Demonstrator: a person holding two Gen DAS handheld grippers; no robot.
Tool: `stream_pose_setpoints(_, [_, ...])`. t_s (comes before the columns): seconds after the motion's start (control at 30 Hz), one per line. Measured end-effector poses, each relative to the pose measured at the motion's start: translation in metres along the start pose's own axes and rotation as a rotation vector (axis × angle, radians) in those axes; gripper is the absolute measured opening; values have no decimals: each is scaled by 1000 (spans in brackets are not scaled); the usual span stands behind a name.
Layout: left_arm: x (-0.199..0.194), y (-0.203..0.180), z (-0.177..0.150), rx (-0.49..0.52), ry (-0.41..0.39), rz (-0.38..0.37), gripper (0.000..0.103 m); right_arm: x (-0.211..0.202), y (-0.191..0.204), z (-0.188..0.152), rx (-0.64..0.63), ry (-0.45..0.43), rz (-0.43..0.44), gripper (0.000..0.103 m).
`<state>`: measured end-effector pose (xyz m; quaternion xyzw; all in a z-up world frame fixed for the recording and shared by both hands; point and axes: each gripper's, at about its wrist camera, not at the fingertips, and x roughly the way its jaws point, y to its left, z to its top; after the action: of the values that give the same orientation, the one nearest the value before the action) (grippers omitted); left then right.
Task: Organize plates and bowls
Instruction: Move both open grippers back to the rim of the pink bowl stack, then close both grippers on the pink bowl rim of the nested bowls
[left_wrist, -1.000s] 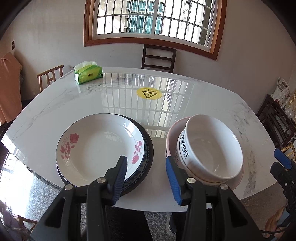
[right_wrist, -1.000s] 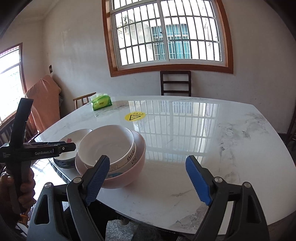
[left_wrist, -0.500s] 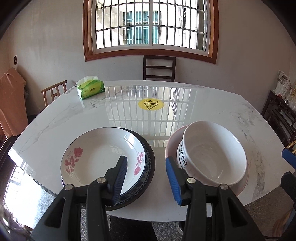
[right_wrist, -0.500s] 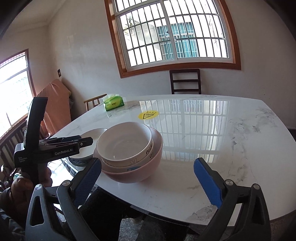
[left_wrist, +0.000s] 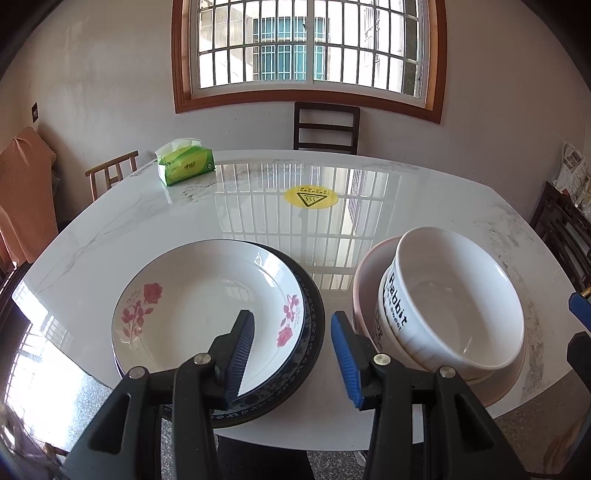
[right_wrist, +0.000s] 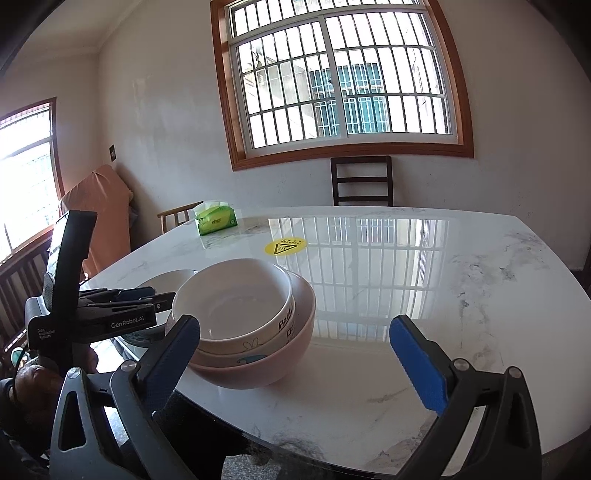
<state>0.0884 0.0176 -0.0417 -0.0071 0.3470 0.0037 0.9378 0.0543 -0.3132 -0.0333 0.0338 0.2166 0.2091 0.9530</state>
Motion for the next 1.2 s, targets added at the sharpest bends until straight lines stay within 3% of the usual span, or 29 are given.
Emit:
stream_pose_setpoints(0.23, [-10,-4,1,21,-24,15,44,12,-9,-1,47,62,30,102])
stream_pose_setpoints(0.47, [-16,-5,10,42,-1,13,44,26,-10,11,62,161,62,71])
stream_pose_setpoints(0.57, [-12,-4,16,45,75,-30,48,34,-15,17,100,209,83,65])
stream_pose_setpoints(0.67, [-9,-1,22,30,149,-77,48,42,-22,22,128,265,93,64])
stream_pose_setpoints(0.77, [-5,-1,31,39,221,-86,54,54,-31,26,176,332,142,64])
stream_pose_setpoints(0.97, [8,5,46,22,335,-155,54,82,-48,29,296,483,257,64])
stream_pose_setpoints(1.03, [14,9,50,-4,379,-194,54,90,-52,30,301,525,251,64])
stream_pose_setpoints(1.2, [38,15,56,-71,523,-269,54,89,-69,36,371,529,265,64])
